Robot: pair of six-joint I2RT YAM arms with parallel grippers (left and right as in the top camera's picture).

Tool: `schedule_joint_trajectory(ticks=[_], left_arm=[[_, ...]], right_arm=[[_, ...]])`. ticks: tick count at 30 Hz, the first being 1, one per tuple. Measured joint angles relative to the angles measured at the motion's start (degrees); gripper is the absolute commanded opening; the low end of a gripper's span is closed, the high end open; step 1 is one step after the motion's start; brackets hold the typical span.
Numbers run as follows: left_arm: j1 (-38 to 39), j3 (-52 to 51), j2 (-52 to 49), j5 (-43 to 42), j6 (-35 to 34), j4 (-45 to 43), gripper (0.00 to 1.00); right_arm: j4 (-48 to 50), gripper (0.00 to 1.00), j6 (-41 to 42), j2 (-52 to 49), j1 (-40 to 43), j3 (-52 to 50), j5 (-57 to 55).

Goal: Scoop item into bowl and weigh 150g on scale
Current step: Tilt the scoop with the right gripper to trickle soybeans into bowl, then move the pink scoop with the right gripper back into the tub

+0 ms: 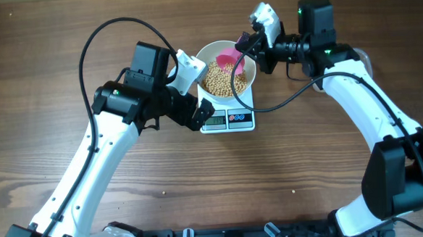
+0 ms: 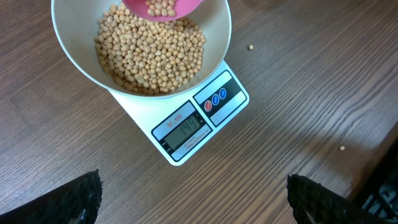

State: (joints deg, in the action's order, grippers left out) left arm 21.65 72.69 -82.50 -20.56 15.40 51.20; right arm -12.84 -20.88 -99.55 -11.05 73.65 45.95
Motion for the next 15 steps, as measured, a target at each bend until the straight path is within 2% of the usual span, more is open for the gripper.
schedule_joint_trajectory(ticks=[12, 15], left_arm=[[0.0, 0.0, 0.0, 0.0, 0.0, 0.0, 1.00], [0.0, 0.0, 0.0, 0.0, 0.0, 0.0, 1.00]], right_arm=[[0.0, 0.04, 1.4, 0.0, 0.0, 0.0, 0.0], [0.0, 0.04, 4.3, 0.0, 0.0, 0.0, 0.0]])
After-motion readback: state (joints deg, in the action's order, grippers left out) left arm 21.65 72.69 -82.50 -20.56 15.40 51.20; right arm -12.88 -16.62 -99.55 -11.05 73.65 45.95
